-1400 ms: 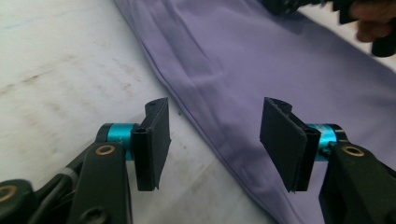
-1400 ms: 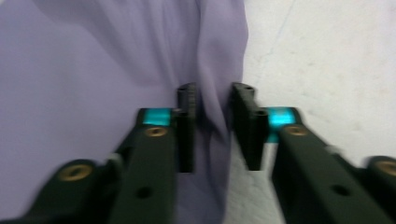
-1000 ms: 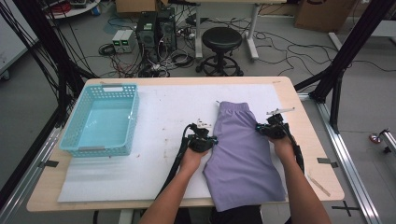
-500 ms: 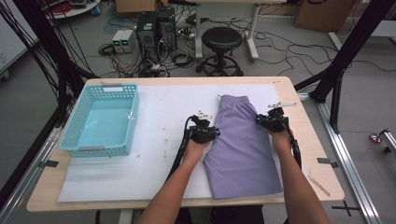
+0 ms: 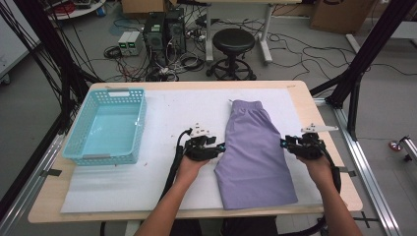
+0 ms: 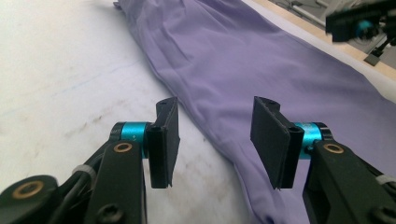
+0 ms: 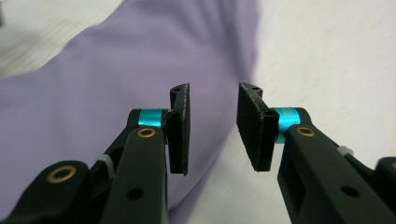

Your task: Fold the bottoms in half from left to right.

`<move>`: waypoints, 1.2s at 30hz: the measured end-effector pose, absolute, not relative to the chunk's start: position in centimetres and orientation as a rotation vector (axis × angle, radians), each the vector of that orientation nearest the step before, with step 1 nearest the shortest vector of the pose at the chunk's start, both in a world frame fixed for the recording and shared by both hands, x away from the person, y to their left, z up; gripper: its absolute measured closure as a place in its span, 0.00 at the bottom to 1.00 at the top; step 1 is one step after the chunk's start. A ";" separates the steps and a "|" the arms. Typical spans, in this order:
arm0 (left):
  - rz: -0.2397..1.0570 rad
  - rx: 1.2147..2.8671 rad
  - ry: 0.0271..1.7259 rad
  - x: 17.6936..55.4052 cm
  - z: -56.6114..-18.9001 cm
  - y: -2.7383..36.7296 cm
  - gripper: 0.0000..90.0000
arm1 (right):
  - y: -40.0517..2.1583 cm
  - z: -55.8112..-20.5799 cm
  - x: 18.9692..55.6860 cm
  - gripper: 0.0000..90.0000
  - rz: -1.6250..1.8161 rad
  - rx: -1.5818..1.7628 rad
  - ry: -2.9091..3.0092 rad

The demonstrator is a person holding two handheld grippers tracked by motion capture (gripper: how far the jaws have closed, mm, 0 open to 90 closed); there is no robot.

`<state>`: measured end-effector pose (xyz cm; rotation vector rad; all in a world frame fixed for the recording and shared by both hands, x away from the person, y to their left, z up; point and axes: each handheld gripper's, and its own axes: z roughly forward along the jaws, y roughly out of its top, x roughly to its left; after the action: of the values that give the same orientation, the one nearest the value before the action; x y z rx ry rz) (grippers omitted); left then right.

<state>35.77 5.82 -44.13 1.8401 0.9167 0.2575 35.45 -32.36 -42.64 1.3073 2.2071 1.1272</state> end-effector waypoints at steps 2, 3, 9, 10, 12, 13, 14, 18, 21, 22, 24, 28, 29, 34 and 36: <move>0.252 1.839 0.918 35.2 -44.2 6.3 0.58 | -32.3 -43.2 34.4 0.73 1.123 1.304 2.238; 0.250 1.838 0.921 34.9 -44.3 6.4 0.58 | -32.2 -43.5 34.1 0.74 1.126 1.308 2.242; 0.250 1.850 0.930 33.8 -44.4 6.8 0.58 | -31.8 -45.0 34.3 1.00 1.027 1.364 2.274; 0.250 1.852 0.930 33.7 -44.4 6.7 0.58 | -31.8 -45.1 34.5 1.00 1.025 1.377 2.270; 0.244 1.851 0.935 33.6 -44.5 6.6 0.58 | -31.9 -45.3 34.8 1.00 1.017 1.391 2.254; 0.241 1.854 0.933 33.6 -44.5 6.5 0.58 | -31.9 -45.4 35.0 1.00 1.029 1.400 2.246; 0.233 1.858 0.932 33.5 -44.6 6.4 0.58 | -31.9 -45.4 35.0 0.97 1.028 1.402 2.240; 0.203 1.880 0.923 33.2 -44.6 5.9 0.57 | -32.1 -45.3 34.7 0.83 1.022 1.405 2.216; 0.187 1.898 0.919 32.7 -44.5 5.9 0.56 | -32.8 -44.7 33.5 0.80 1.083 1.398 2.178; 0.182 1.902 0.920 32.5 -44.6 5.9 0.57 | -33.1 -44.5 32.9 0.80 1.095 1.393 2.170; 0.163 1.919 0.930 32.3 -44.8 5.9 0.58 | -33.5 -44.3 32.0 0.81 1.093 1.378 2.171; 0.133 1.971 0.958 32.0 -45.6 5.6 0.64 | -34.3 -43.8 30.0 0.91 1.113 1.350 2.191; 0.130 1.977 0.959 31.8 -45.8 5.5 0.66 | -34.3 -43.8 29.5 0.93 1.131 1.329 2.209; 0.155 1.993 0.952 31.3 -46.0 5.5 0.74 | -33.1 -44.6 27.7 0.96 1.149 1.191 2.323; 0.159 1.993 0.958 31.2 -46.0 5.5 0.74 | -32.8 -45.1 27.4 0.96 1.064 1.185 2.347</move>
<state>31.21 5.49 -46.00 1.9925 0.9583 0.1590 27.41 -32.80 -45.10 1.1846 2.3470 1.0638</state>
